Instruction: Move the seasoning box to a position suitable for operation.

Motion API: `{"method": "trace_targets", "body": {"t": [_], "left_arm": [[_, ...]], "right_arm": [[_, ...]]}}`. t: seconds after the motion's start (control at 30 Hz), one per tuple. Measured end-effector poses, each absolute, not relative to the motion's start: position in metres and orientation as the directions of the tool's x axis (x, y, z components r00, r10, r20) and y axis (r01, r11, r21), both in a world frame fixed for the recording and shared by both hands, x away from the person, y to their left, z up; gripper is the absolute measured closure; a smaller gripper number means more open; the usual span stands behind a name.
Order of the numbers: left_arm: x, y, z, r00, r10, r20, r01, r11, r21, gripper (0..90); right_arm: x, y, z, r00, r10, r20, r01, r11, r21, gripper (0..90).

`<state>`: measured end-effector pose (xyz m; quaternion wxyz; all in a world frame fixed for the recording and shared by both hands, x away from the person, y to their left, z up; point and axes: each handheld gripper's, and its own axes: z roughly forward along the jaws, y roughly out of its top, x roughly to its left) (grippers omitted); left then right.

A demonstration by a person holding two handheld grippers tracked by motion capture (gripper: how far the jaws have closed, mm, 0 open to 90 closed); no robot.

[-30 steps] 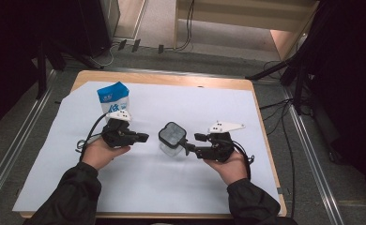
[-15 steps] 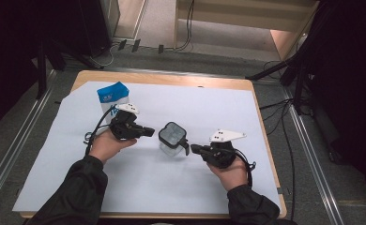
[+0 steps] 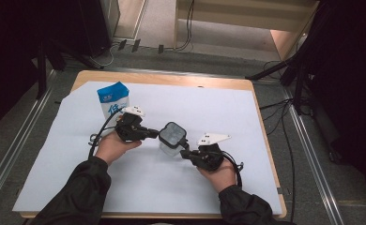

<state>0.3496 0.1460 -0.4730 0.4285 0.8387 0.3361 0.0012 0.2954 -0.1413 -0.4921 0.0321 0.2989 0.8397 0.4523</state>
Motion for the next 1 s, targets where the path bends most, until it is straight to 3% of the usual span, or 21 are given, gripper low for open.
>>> {"method": "trace_targets", "body": {"t": [1.0], "left_arm": [[0.341,0.133,-0.474,0.798,0.514,-0.315,0.555,-0.425,0.715,88.8]], "right_arm": [[0.323,-0.162,-0.493,-0.767,0.6,0.228,0.518,0.369,0.772,90.0]]}}
